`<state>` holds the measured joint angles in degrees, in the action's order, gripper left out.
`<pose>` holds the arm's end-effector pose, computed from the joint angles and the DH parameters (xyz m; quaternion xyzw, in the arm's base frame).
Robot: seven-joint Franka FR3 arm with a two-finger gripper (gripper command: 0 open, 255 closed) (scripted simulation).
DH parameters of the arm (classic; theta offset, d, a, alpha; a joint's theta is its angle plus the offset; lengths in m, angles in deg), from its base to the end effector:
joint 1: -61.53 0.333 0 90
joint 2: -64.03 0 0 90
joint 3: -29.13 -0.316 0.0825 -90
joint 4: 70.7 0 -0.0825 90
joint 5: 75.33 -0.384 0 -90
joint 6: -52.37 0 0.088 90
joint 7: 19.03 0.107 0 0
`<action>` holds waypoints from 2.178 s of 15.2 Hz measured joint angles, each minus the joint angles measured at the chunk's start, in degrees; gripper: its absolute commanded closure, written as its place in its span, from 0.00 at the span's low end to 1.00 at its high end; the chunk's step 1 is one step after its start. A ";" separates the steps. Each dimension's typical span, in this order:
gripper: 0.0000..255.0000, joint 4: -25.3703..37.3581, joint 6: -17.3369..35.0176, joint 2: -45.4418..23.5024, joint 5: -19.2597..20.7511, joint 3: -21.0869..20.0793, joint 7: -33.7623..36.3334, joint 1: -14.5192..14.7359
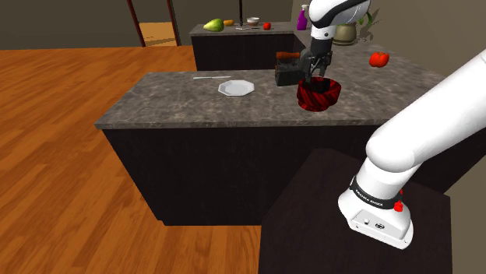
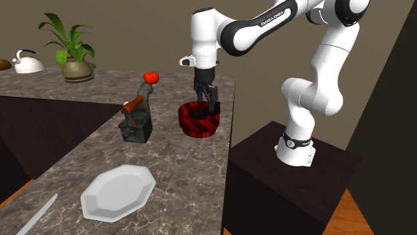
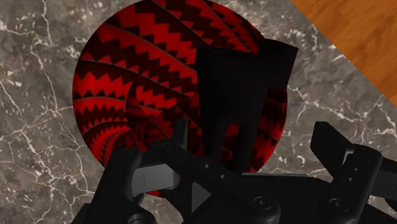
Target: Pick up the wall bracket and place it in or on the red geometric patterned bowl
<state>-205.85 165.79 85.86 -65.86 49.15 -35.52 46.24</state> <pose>0.3462 -0.2661 0.4632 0.9929 -0.1182 -0.0117 0.0074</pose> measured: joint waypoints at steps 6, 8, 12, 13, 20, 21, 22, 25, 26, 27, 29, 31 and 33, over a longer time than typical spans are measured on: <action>0.00 -2.60 3.60 -1.04 0.11 0.46 0.21 -0.14; 0.00 -2.66 3.72 -1.10 0.10 0.46 0.23 -0.13; 1.00 -2.61 3.80 -1.05 0.17 0.49 0.24 -0.17; 1.00 -2.34 3.83 -0.82 0.63 0.59 0.25 -0.30; 1.00 -2.45 4.03 -0.75 0.22 0.43 0.36 -0.19; 0.00 -2.37 4.01 -0.68 0.24 0.43 0.37 -0.20; 0.00 -2.34 4.02 -0.65 0.23 0.41 0.37 -0.19; 0.00 -3.69 3.55 3.12 3.78 0.85 -4.66 -0.85; 0.00 -4.26 3.67 4.02 4.61 1.00 -5.77 -1.05; 0.00 -4.79 4.07 4.36 5.04 1.08 -6.26 -1.14; 0.00 -5.93 5.58 4.12 5.46 1.34 -6.59 -1.21; 0.00 -6.93 7.21 3.53 5.69 1.74 -6.79 -1.29; 0.00 -7.95 8.79 2.97 5.84 2.01 -6.76 -1.33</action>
<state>-213.80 174.58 88.83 -60.02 51.16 -42.27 44.91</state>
